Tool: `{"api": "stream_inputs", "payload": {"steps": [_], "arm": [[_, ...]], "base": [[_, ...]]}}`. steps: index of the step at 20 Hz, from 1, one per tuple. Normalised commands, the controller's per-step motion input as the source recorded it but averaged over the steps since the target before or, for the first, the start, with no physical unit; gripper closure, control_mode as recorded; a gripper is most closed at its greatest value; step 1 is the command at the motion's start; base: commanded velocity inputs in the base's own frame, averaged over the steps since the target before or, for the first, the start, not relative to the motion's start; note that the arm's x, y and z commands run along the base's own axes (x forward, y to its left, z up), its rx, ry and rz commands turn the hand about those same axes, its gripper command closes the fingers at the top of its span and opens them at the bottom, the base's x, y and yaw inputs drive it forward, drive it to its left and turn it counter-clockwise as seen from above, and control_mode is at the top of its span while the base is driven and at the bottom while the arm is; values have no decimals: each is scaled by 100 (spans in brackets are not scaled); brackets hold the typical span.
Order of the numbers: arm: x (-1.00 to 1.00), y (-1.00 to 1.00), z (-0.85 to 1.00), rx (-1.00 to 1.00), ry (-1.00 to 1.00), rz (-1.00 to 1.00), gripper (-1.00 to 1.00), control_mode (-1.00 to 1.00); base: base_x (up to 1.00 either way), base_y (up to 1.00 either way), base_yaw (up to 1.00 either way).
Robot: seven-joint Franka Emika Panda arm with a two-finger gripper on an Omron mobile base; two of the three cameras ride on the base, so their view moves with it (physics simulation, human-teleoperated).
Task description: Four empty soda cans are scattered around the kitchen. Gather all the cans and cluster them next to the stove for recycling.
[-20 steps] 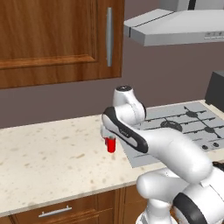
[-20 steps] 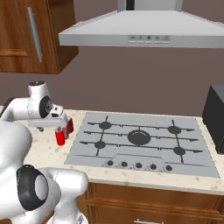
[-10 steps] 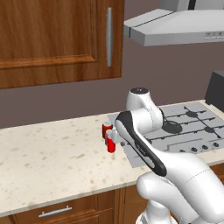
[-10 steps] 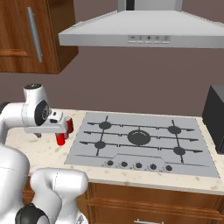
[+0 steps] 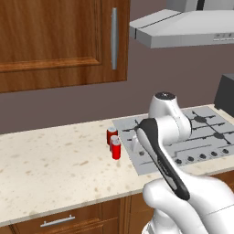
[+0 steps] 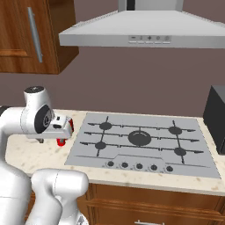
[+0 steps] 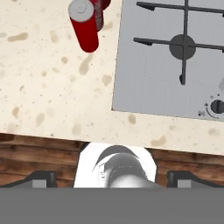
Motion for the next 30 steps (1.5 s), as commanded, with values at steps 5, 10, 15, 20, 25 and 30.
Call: {"api": "stream_inputs", "payload": {"steps": [5,10,15,20,25,30], "arm": [[-22,-32,21,0,0,0,-100,-100],[-12,-23,20,0,0,0,-100,-100],[0,-2,7,0,0,0,-100,-100],[0,0,0,0,0,0,-100,100],[0,0,0,0,0,0,-100,100],[0,0,0,0,0,0,-100,100]], "base": [[0,0,0],[0,0,0],[0,0,0],[-20,0,0],[-86,-11,22],[-79,-1,44]]}}
